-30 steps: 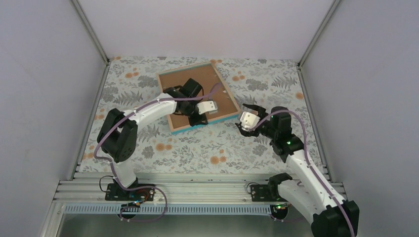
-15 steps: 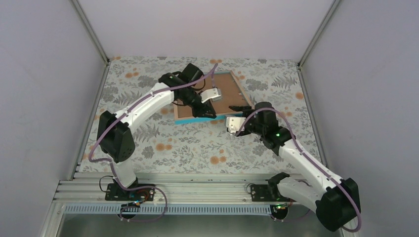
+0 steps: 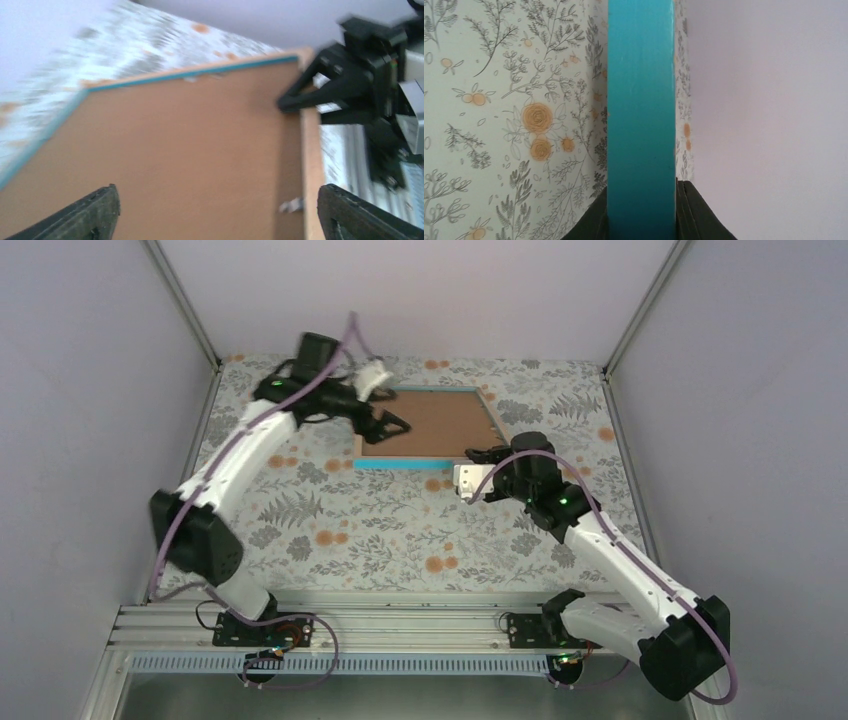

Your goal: Put the photo into the frame

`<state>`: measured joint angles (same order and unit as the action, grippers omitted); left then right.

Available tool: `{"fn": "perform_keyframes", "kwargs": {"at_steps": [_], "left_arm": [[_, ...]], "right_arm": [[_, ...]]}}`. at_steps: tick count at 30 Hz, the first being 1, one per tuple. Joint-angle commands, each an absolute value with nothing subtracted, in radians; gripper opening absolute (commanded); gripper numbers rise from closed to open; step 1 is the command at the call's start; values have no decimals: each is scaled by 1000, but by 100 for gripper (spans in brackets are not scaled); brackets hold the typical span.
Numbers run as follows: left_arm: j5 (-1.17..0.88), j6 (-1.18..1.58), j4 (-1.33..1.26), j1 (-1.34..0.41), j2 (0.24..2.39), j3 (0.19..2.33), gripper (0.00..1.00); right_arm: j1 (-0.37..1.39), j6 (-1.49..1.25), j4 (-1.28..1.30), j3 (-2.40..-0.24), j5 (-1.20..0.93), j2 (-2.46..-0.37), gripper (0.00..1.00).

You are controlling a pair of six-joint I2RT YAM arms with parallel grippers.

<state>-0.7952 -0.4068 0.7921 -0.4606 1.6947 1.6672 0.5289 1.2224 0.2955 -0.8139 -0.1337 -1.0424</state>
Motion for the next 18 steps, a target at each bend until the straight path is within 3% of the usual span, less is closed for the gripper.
{"fn": "perform_keyframes", "kwargs": {"at_steps": [1, 7, 11, 13, 18], "left_arm": [[-804, -370, 478, -285, 1458, 1515, 100], [-849, -450, 457, -21, 1400, 1459, 100], [-1077, -505, 441, 123, 1345, 1358, 100], [-1159, -554, 395, 160, 1286, 1277, 100], [-1221, -894, 611, 160, 1232, 1214, 100]], "right_arm": [[528, 1131, 360, -883, -199, -989, 4], [520, 1044, 541, -1100, -290, -1056, 4], [497, 978, 675, -1287, -351, -1166, 4], [478, 957, 752, -1380, -384, -1218, 4], [430, 922, 920, -1586, -473, -1325, 4]]}}
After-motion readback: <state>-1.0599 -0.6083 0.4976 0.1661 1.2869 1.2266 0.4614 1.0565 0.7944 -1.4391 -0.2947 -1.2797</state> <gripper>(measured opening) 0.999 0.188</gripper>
